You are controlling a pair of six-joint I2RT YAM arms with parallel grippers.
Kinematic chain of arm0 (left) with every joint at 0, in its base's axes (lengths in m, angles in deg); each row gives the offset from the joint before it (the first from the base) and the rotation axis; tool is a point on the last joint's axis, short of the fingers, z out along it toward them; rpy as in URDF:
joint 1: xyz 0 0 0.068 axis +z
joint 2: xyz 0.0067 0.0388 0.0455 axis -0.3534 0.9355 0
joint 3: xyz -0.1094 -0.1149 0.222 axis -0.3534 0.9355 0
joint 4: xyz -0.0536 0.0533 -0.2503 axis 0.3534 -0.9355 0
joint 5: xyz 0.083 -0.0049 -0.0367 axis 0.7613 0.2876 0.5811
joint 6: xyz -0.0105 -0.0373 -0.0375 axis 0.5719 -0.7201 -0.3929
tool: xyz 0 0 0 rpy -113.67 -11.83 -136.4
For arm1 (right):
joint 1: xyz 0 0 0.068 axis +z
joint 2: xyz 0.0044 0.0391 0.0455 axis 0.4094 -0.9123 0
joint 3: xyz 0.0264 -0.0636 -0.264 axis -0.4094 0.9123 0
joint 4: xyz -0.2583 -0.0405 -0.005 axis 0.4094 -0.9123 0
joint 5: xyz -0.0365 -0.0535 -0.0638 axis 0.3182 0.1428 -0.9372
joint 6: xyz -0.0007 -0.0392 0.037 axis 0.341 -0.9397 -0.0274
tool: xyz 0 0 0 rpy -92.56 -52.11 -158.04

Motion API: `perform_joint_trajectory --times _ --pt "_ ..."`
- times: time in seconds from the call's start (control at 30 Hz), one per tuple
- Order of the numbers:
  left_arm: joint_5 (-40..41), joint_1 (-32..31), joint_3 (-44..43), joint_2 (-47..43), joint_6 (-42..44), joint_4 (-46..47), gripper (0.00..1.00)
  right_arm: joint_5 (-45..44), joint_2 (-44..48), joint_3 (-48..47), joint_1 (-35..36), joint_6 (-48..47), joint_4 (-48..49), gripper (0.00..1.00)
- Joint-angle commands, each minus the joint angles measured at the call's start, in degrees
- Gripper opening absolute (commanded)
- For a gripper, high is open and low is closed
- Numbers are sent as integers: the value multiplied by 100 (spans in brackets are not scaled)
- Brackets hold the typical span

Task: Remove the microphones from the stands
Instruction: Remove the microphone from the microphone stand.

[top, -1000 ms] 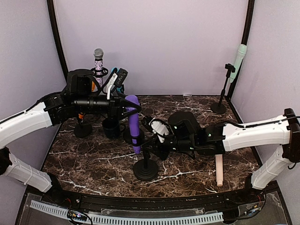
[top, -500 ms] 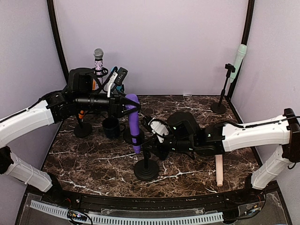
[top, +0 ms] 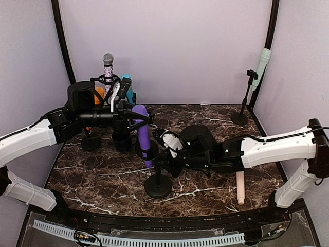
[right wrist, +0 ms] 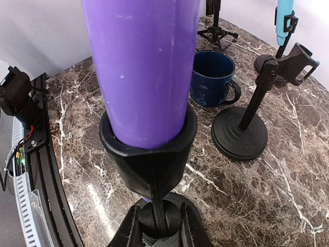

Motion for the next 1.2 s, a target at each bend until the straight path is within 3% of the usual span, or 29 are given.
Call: perform_joint_trajectory --times 0.0,0.3,0.73,0.97,1.17 --pt "-241 39 -112 -420 100 1061 0 352 -330 281 96 106 -1065 0" --pt "428 46 -733 -124 109 169 0 353 -382 281 134 -247 -1176 0" --pt "781 213 -1278 280 -76 -242 0 243 -484 344 239 -386 -1266 0" --pt "87 235 -900 123 96 174 0 103 -69 422 235 56 -879 0" --pt "-809 234 -59 -274 274 451 3 185 707 814 240 653 333 6"
